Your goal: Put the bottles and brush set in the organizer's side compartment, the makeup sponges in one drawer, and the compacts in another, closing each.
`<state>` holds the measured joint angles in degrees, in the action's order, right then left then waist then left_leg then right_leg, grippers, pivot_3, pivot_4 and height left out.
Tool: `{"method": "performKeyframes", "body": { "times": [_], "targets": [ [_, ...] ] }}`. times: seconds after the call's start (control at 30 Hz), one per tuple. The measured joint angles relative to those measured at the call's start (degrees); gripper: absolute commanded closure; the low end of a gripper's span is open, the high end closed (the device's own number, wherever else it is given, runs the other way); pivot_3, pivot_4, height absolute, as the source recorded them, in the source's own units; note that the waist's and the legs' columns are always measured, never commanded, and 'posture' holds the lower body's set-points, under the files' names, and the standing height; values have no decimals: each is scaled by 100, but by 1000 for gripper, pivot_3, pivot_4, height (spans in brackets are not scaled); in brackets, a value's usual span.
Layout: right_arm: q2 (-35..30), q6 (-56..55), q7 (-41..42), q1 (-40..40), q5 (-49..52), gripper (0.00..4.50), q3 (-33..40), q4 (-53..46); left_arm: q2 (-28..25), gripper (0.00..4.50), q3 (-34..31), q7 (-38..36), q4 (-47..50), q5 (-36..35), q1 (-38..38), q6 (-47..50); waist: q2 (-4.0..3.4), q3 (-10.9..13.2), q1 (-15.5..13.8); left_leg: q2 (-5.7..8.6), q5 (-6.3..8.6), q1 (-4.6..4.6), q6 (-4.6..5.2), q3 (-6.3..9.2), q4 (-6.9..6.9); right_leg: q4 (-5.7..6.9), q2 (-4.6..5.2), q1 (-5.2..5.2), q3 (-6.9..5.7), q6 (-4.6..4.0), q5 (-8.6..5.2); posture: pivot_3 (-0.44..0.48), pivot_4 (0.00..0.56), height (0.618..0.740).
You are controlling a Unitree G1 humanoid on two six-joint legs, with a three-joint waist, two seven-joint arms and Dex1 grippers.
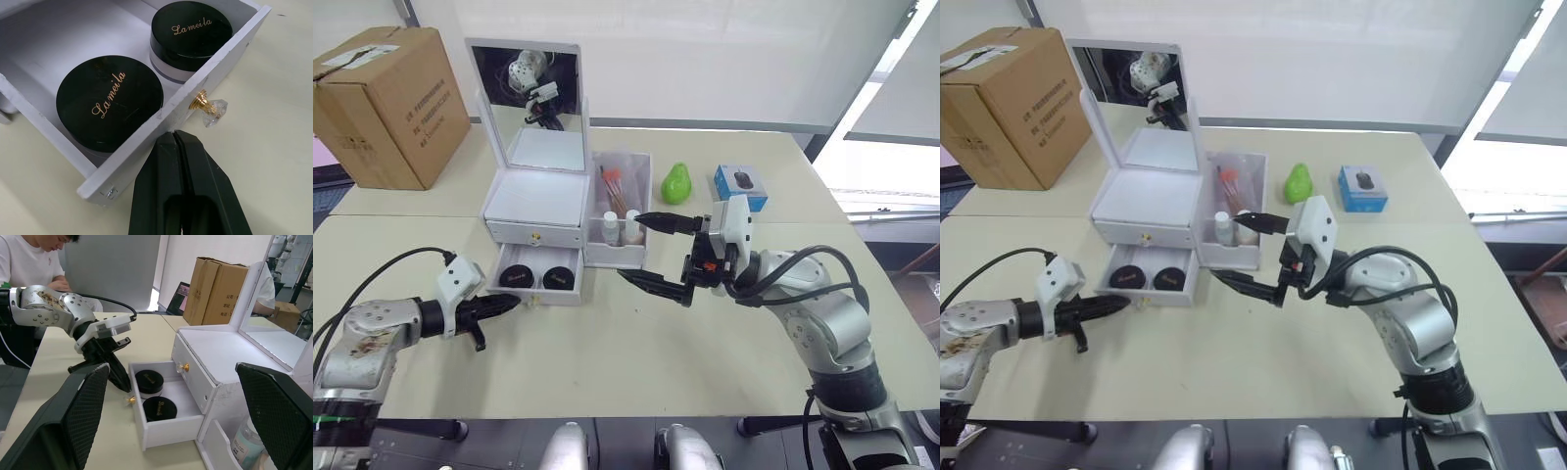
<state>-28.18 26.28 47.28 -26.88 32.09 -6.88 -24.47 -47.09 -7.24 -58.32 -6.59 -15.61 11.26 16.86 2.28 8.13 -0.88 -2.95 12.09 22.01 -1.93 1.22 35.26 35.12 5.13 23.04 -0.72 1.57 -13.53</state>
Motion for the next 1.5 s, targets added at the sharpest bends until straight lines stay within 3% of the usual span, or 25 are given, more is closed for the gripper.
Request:
{"method": "performKeyframes", "body": {
  "times": [0.47,1.5],
  "targets": [
    [-57,39,-123,54,3,0,26,-98,919,4460,401,887,-1398,675,1188,-726,30,-20,21,1,-3,-3,6,4,10,1,-6,-9,5,7,6,0,150,728],
    [-164,128,-126,85,22,0,73,-142,1139,4460,441,1049,-1691,777,1252,-947,34,-23,13,2,-5,-4,8,5,15,0,-5,-17,3,7,7,0,150,728]
  ]
}}
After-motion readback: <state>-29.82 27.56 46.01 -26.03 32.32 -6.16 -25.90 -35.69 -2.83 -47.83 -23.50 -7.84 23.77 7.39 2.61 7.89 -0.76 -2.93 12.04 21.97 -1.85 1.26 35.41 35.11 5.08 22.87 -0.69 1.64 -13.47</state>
